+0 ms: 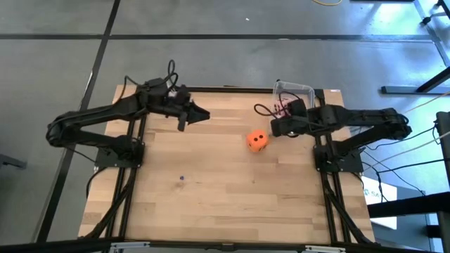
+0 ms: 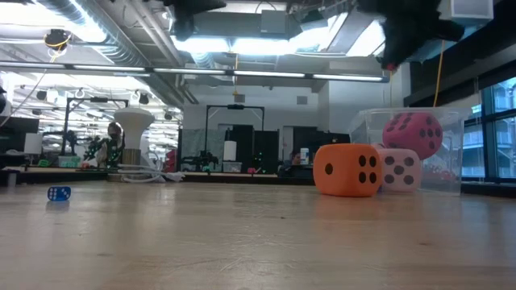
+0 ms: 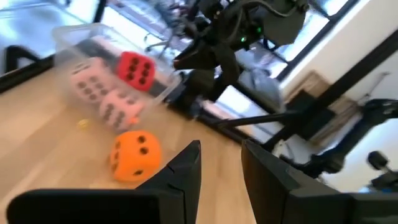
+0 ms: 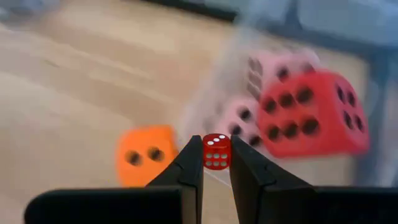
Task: Pick & Place Dice
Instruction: Put the small red die into the container
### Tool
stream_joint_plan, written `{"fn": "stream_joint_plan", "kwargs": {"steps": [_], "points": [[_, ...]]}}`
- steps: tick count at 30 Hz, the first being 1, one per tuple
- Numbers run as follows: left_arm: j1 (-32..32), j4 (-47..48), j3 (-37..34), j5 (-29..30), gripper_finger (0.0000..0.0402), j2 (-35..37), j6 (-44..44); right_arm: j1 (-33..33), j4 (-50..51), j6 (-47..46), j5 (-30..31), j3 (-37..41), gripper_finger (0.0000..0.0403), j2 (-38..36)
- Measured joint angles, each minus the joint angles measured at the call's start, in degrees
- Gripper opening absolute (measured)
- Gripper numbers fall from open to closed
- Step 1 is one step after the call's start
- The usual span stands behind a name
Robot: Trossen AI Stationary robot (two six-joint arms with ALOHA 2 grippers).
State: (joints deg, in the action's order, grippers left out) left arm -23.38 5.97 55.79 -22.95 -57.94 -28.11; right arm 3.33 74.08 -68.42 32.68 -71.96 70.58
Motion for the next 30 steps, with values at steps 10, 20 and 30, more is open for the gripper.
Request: {"fn": "stream_joint_plan", "kwargs": {"steps": [10, 20, 30], "points": [[2.1, 5.1, 0.0, 2.3, 0.0106, 3.2, 0.5, -10.5, 2.7, 10.0, -8.1, 0.0, 0.0048, 5.3], [5.8, 6.8, -0.1, 2.4, 0.0106, 5.8, 5.3, -19.4, 2.4, 20.3, -16.1, 0.0, 0.0048, 10.6], [8.9, 19.6, 0.0, 12.8, 0.0091, 14.2, 7.3, -24.2, -2.5, 29.1, -24.4, 0.7, 0.0048, 11.5]]}}
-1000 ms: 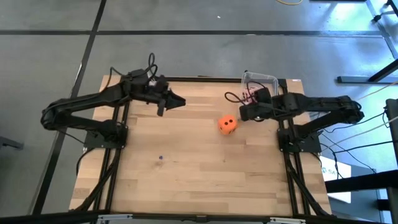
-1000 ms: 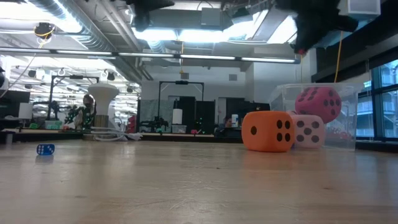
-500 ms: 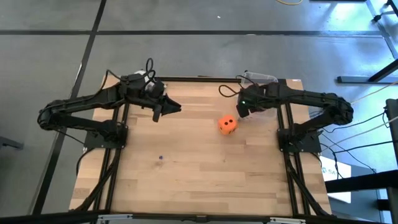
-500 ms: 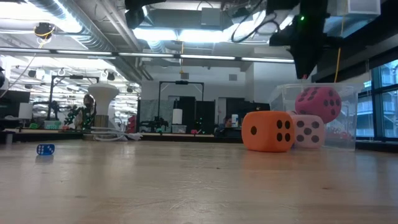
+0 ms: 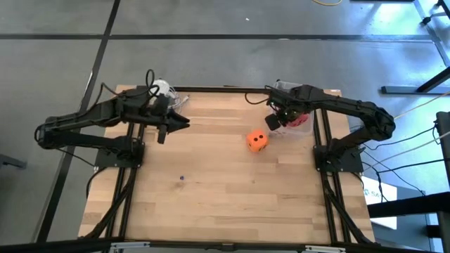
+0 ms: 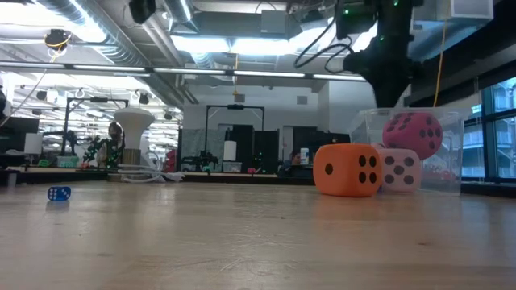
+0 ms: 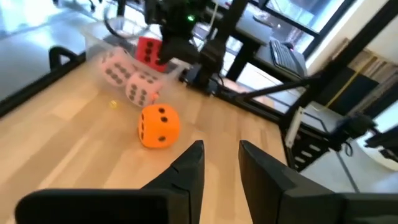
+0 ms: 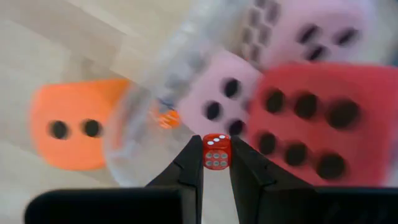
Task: Pick & Place Dice
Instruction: Put the small red die into the container
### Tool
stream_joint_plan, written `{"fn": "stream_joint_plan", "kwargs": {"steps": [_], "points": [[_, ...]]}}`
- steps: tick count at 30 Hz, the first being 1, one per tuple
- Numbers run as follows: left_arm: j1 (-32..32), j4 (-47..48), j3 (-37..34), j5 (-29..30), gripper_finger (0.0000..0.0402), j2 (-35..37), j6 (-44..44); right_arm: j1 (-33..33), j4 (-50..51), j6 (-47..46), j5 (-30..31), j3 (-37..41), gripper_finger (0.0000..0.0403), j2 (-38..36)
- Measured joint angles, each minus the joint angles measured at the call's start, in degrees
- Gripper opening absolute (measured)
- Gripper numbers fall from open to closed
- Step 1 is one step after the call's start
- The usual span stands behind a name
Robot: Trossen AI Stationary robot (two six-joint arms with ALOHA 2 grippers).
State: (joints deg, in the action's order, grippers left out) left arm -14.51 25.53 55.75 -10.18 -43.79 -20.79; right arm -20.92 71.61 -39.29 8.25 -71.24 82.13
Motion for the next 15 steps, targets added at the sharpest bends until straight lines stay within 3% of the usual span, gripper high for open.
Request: {"fn": "stream_joint_plan", "kwargs": {"steps": [3, 15], "points": [[1.4, 1.4, 0.0, 0.1, 0.009, 1.2, -1.1, -1.9, -4.7, 3.0, -4.2, 1.8, 0.0048, 0.1], [5.1, 1.7, 0.0, 3.5, 0.009, 3.2, -1.0, -5.8, -5.3, 4.4, -4.7, 6.5, 0.0048, 0.3]]}}
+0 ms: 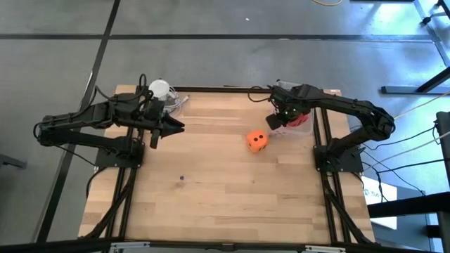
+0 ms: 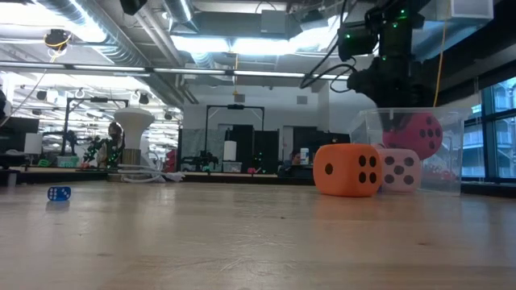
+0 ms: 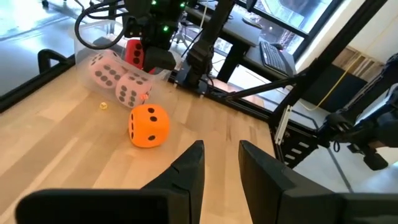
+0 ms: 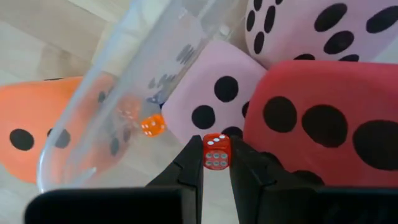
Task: Pick & Place Dice
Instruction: Put the small red die into the container, then put the large orange die into the container
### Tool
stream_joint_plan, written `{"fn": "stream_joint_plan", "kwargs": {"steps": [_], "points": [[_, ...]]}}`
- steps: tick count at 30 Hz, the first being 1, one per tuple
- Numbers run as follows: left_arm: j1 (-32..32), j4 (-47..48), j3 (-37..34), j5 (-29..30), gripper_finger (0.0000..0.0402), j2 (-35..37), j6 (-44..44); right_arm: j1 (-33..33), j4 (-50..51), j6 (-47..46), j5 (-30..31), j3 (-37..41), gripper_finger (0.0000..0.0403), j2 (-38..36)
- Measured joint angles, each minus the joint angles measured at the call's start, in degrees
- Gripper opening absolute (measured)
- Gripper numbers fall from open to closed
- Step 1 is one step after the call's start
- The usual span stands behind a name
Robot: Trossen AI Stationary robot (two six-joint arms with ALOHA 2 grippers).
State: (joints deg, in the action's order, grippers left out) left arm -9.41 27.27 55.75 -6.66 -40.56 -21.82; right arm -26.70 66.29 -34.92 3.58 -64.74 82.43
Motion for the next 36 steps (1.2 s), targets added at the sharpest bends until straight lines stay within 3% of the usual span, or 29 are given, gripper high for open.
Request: {"fn": "stream_joint_plan", "kwargs": {"steps": [6, 23, 36], "points": [[0.0, 0.0, 0.0, 1.5, 0.009, -0.1, 1.5, 0.0, -1.1, 0.0, 0.0, 0.0, 0.0057, 0.0], [0.0, 4.6, 0.0, 4.2, 0.009, -0.1, 0.0, 0.9, -0.9, -0.9, 0.0, 0.0, 0.0209, -0.9], [0.0, 4.5, 0.0, 4.6, 0.009, -0.1, 0.5, 9.7, -1.3, -4.2, 2.0, -5.9, 0.0201, -10.2]]}}
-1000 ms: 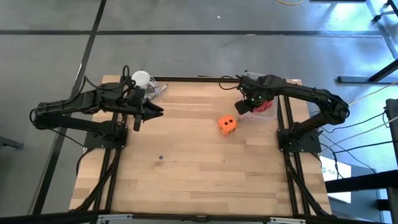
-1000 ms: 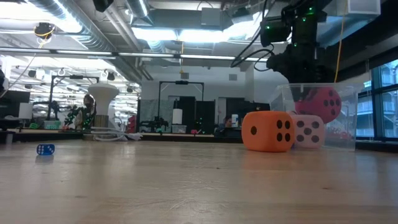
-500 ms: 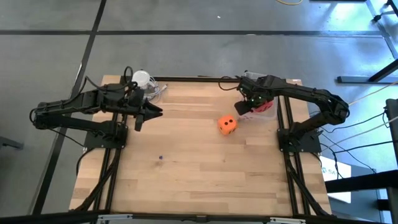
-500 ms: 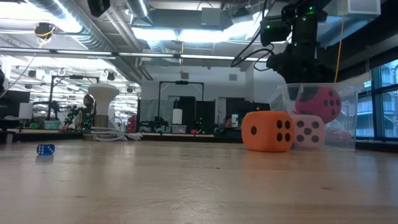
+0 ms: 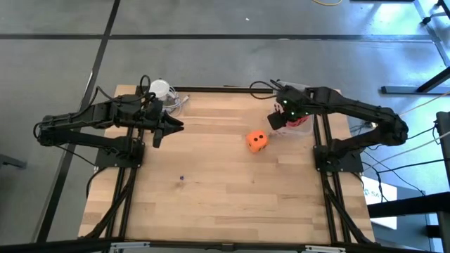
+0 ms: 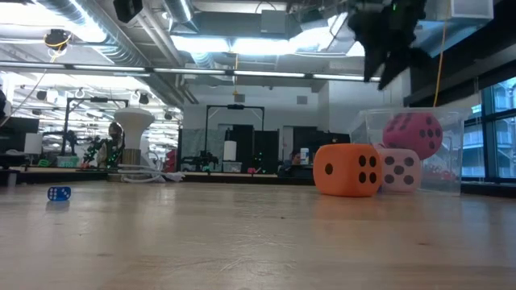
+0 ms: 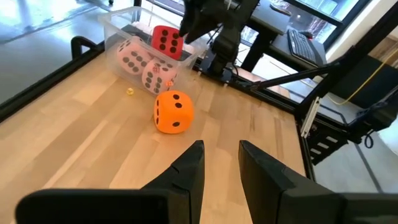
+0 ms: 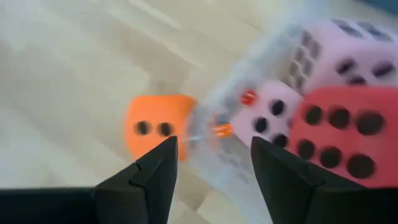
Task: Pick & Place Dice
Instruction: Put the large orange die into the container
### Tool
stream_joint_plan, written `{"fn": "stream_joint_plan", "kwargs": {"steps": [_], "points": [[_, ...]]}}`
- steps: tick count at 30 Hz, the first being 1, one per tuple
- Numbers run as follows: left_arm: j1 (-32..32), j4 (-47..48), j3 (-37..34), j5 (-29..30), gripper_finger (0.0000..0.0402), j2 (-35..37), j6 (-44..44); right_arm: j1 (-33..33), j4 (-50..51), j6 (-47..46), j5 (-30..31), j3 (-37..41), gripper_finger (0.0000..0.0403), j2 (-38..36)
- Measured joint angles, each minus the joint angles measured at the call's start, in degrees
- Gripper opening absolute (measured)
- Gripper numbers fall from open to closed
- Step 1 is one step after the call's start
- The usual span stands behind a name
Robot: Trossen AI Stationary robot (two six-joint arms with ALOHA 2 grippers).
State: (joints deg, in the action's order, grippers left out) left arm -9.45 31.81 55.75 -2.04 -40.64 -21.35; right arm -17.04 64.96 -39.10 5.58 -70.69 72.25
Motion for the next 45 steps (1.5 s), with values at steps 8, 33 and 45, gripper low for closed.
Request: {"fn": "stream_joint_plan", "kwargs": {"steps": [8, 33, 45], "points": [[0.0, 0.0, 0.0, 1.8, 0.009, 0.0, 1.1, 10.9, -4.5, 16.0, -1.8, -3.6, 0.0206, -0.1], [0.0, 3.2, 0.0, 5.3, 0.009, 0.0, 1.1, 31.9, -7.8, 54.3, 19.0, -3.6, 0.0236, 15.9], [0.0, 4.5, 0.0, 5.6, 0.009, 0.0, 1.0, 32.1, -7.1, 54.7, 21.0, -3.6, 0.0343, 23.5]]}}
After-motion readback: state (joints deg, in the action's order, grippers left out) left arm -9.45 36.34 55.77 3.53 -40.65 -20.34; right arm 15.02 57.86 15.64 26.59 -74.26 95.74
